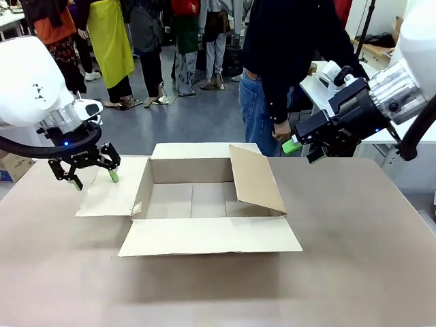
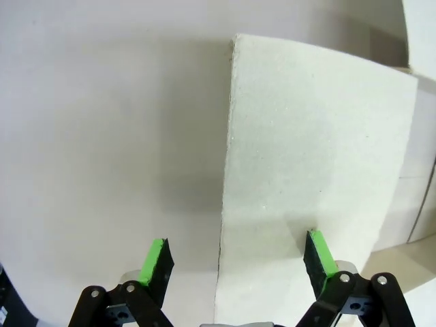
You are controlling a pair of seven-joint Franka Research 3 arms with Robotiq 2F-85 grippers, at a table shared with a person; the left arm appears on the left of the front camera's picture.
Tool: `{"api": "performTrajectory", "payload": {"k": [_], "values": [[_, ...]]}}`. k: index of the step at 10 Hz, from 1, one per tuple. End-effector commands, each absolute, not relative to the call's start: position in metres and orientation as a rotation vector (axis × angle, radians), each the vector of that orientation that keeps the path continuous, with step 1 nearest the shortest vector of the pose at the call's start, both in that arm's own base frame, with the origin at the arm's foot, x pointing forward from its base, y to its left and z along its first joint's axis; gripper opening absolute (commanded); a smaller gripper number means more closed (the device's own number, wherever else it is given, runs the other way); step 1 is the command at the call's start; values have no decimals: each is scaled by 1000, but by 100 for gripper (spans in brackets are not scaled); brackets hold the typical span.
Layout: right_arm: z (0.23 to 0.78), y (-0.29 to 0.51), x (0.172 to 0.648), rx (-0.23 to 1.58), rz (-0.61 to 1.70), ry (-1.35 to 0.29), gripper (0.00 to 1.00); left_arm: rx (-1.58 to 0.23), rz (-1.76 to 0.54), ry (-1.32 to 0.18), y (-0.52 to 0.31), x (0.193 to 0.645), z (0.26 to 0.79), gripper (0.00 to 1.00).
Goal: Pack the gift set into the box.
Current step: Place both hands on the side flaps of the Package Box and spread them outward.
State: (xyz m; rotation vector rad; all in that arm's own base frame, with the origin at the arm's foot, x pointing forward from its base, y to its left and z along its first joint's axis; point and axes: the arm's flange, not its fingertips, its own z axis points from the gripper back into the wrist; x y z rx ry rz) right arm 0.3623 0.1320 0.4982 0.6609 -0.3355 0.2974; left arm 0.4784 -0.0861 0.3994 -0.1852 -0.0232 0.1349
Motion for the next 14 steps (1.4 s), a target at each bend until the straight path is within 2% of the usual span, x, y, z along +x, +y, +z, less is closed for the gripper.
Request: {"api": "performTrajectory", "payload": {"k": [1, 3, 5, 7, 8, 9, 11, 14], "values": [[500, 134, 362, 661, 285, -331, 100, -180, 140, -56, -92, 477, 409, 100], [498, 132, 362, 661, 297, -336, 100, -180, 140, -56, -92, 477, 409, 100], [505, 247, 381, 355, 349, -333, 100, -180, 140, -56, -92, 477, 409, 100], [486, 315, 382, 9, 310, -324, 100, -180, 140, -56, -92, 477, 409, 100], [487, 298, 379, 4, 375, -272, 100, -180, 140, -56, -92, 477, 409, 100], [483, 298, 356, 268, 413, -379, 100, -180, 140, -56, -92, 477, 409, 100], [467, 338, 360, 33, 494, -314, 100, -180, 140, -56, -92, 477, 409, 100], [466, 368, 394, 11, 538, -241, 100, -180, 140, -56, -92, 477, 409, 100]]}}
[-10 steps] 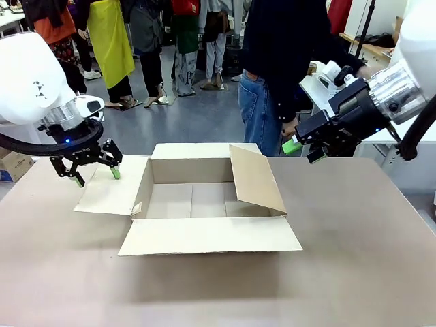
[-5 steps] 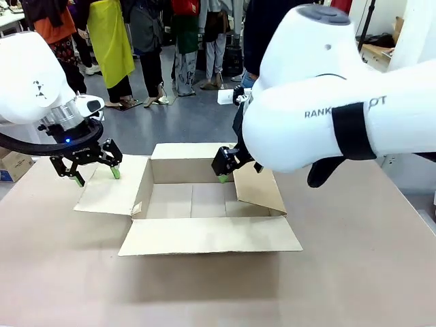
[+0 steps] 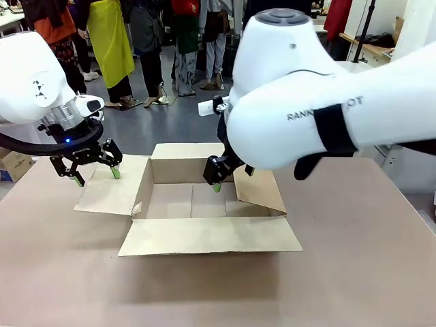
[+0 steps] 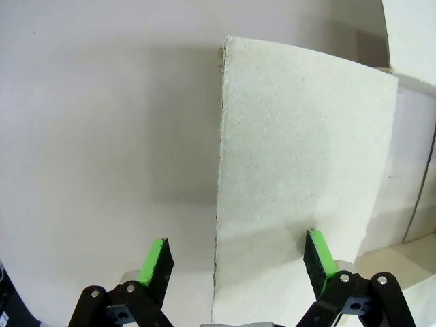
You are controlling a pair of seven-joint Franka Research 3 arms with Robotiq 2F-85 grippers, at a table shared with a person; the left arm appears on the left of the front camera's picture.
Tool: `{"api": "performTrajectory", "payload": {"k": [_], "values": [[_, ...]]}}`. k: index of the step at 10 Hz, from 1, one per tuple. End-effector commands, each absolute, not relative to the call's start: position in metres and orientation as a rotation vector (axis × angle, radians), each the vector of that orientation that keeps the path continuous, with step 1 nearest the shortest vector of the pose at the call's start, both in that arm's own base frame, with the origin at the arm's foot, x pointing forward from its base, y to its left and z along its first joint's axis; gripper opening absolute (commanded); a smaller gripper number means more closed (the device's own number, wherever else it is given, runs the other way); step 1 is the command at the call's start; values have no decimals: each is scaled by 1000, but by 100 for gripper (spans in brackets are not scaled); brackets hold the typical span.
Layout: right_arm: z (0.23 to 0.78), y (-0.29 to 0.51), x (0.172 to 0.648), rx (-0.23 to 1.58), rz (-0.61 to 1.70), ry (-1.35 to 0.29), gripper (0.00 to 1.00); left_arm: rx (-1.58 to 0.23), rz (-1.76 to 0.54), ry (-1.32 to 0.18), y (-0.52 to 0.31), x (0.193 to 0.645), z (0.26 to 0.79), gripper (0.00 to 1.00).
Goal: Pack the gift set into the box.
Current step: Place both hands on the side flaps of the Package Box and spread them outward.
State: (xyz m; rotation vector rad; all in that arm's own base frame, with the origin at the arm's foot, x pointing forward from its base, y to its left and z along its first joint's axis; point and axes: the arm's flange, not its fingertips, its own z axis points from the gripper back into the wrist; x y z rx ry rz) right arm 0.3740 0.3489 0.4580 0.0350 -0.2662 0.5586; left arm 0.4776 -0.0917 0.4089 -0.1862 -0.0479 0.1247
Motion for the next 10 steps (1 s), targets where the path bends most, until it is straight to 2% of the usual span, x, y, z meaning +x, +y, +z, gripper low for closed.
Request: {"api": "performTrajectory", "payload": {"k": [1, 6, 8, 10], "values": [[461, 374, 409, -59, 485, -207, 100, -180, 140, -56, -92, 477, 409, 100], [417, 381, 440, -181, 174, -142, 100, -180, 140, -56, -92, 477, 409, 100], [410, 374, 442, -298, 49, -203, 100, -180, 140, -56, -92, 477, 409, 100], [411, 370, 440, -338, 19, -242, 100, -180, 140, -56, -92, 477, 409, 100]]}}
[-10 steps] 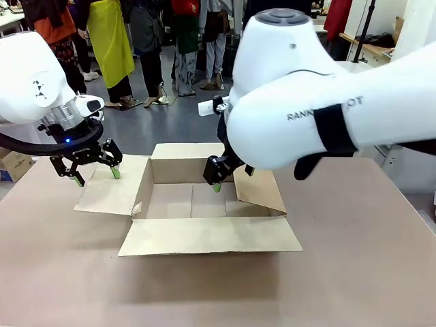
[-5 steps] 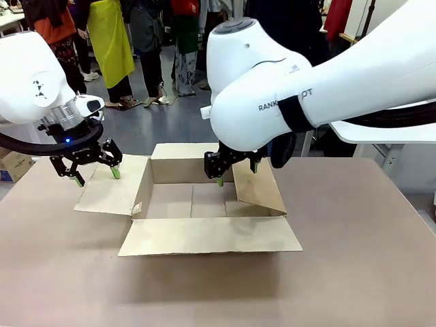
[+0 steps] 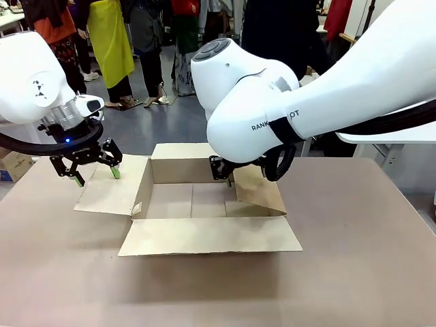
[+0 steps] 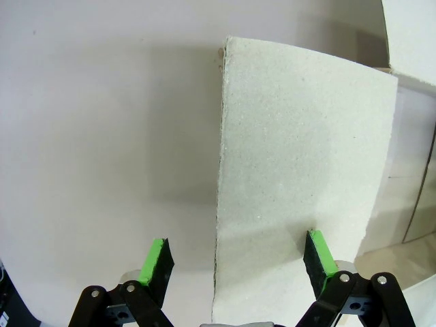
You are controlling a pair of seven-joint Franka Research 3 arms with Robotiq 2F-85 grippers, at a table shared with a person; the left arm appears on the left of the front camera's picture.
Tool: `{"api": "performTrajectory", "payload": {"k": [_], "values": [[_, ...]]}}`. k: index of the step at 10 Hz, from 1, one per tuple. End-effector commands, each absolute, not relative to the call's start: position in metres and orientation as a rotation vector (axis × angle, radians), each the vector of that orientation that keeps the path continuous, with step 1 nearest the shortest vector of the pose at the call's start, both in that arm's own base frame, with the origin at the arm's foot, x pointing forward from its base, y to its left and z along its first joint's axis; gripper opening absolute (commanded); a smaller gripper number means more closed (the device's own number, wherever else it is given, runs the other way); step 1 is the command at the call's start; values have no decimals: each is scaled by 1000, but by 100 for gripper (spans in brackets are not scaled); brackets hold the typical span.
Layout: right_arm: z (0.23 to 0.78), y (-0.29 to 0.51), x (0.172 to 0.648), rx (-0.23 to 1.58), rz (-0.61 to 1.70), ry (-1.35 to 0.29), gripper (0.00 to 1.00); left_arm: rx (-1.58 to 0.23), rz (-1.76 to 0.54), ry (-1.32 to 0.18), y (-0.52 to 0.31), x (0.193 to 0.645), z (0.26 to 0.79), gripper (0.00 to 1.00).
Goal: Pack the gift set into the box.
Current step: Place both hands on the side flaps of the Package Box and spread them outward.
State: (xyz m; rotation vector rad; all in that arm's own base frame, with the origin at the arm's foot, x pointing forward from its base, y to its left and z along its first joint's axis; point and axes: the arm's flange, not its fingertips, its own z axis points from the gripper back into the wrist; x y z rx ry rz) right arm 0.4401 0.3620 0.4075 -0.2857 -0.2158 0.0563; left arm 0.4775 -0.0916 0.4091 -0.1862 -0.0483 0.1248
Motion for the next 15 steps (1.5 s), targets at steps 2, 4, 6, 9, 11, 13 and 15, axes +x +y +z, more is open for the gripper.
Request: {"api": "performTrajectory", "payload": {"k": [2, 4, 6, 9, 11, 13, 15], "values": [[421, 351, 442, -358, -28, -256, 100, -180, 140, -56, -92, 477, 409, 100], [449, 326, 437, -331, -76, -309, 100, -180, 140, -56, -92, 477, 409, 100], [473, 291, 425, -298, -144, -354, 100, -180, 140, -56, -92, 477, 409, 100], [471, 219, 406, -172, -282, -332, 100, -180, 140, -56, -92, 477, 409, 100], [445, 184, 400, -125, -356, -288, 100, -180, 140, -56, -92, 477, 409, 100], [415, 154, 397, -64, -390, -233, 100, -180, 140, -56, -92, 477, 409, 100], [397, 145, 392, 39, -369, -253, 100, -180, 140, -56, -92, 477, 409, 100]]}}
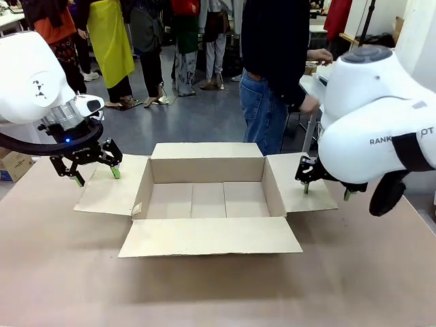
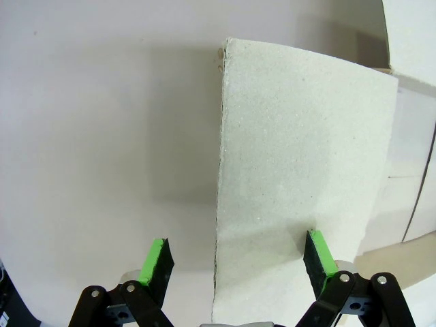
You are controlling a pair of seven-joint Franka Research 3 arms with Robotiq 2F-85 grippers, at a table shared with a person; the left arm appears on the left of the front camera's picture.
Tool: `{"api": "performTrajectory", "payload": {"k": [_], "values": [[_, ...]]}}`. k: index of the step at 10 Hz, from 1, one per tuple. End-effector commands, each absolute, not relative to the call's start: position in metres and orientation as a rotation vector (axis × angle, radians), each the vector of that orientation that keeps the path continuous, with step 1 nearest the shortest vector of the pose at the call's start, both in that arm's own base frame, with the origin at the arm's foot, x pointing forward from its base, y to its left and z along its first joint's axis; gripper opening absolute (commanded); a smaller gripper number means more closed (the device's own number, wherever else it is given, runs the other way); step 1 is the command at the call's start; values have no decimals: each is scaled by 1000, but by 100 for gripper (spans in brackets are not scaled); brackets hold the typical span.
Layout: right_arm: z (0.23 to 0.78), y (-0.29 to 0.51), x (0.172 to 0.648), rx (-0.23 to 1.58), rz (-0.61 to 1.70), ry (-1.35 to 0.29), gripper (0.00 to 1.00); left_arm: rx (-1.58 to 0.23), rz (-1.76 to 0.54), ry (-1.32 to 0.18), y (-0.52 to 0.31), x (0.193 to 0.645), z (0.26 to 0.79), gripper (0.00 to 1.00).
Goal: Pack the gift set into the box.
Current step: Place both hands on the side flaps of the Package Box and spread them outward, then lift both hands away from the flaps of the Package Box.
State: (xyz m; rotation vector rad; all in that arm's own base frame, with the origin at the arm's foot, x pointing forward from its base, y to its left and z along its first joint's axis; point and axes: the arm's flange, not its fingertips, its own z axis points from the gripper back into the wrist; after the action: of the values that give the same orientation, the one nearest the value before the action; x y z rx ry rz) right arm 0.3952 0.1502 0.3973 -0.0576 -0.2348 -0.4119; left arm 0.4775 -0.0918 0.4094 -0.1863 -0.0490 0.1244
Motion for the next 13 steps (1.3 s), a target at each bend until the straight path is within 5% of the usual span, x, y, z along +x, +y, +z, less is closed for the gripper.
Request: {"api": "performTrajectory", "payload": {"k": [1, 13], "values": [[407, 155, 397, -101, -417, -232, 100, -180, 140, -56, -92, 477, 409, 100], [407, 155, 397, -101, -417, -232, 100, -180, 140, -56, -92, 477, 409, 100]]}}
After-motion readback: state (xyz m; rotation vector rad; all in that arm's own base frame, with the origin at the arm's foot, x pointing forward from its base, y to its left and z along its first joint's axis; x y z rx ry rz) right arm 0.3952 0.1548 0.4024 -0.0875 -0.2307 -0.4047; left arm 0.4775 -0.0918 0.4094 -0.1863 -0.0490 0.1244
